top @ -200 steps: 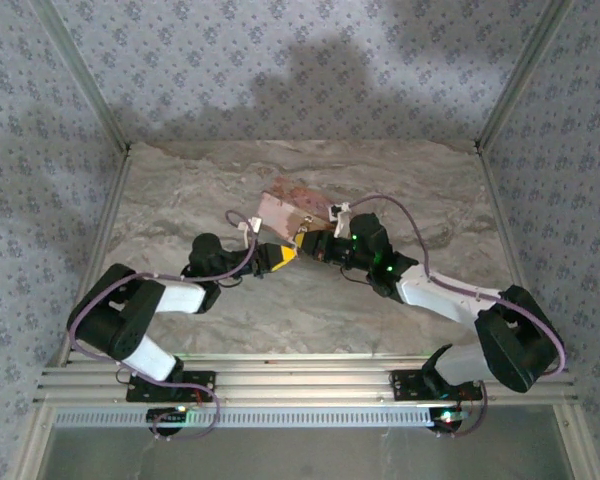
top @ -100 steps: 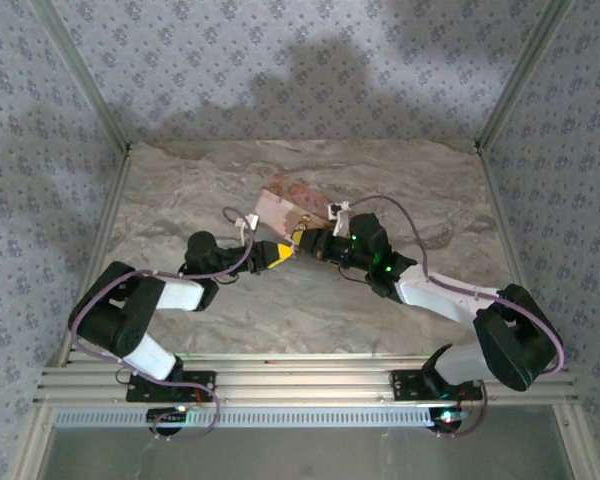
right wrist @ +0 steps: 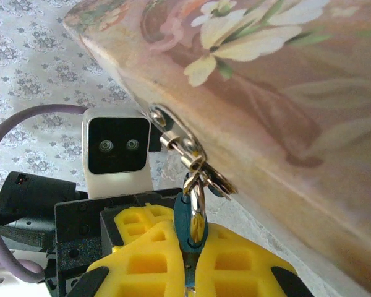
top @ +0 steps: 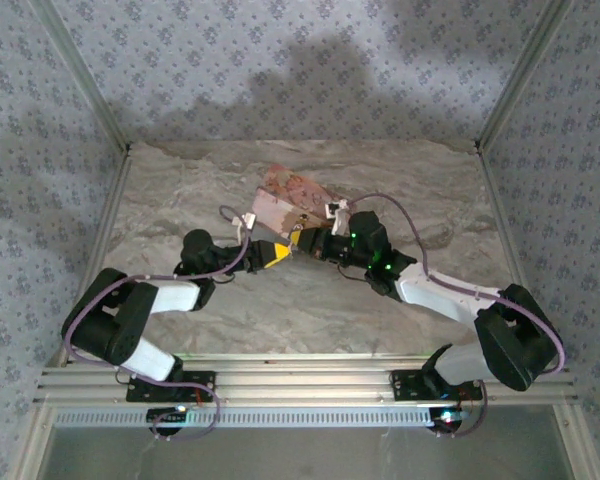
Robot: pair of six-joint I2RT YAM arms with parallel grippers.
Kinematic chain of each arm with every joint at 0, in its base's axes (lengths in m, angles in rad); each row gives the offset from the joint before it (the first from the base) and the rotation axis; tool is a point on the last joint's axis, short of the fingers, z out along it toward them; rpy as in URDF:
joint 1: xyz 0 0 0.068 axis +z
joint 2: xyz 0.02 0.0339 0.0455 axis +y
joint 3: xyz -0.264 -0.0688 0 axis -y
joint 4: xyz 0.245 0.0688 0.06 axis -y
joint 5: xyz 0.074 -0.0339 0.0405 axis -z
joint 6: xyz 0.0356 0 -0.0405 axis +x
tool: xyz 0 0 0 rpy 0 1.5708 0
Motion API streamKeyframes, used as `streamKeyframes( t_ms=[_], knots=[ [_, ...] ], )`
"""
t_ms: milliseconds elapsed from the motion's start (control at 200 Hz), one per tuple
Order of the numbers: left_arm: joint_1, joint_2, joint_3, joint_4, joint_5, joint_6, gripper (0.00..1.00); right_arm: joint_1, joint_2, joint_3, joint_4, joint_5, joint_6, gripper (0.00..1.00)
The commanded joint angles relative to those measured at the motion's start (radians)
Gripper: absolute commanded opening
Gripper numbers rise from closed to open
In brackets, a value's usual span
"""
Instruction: Unlock the padlock with the key
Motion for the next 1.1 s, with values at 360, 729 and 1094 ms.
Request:
streamKeyframes(
  t_ms=[360, 729, 1094],
  knots=[
    [0.021, 0.082, 0.066, 0.196, -0.153, 0.080, 0.00, 0.098, 0.130, 0.100, -0.028, -0.439, -0.059, 0.00],
    [0.129, 0.167, 0.086, 0.198, -0.089, 0.049, 0.00, 0.075, 0.159, 0.091, -0.074, -0.441, -0.075, 0.00],
    [0.040, 0.160, 0.083, 0.197, -0.144, 0.029, 0.00, 0.080, 0.214, 0.123, -0.093, -0.464, -0.103, 0.00]
  ],
)
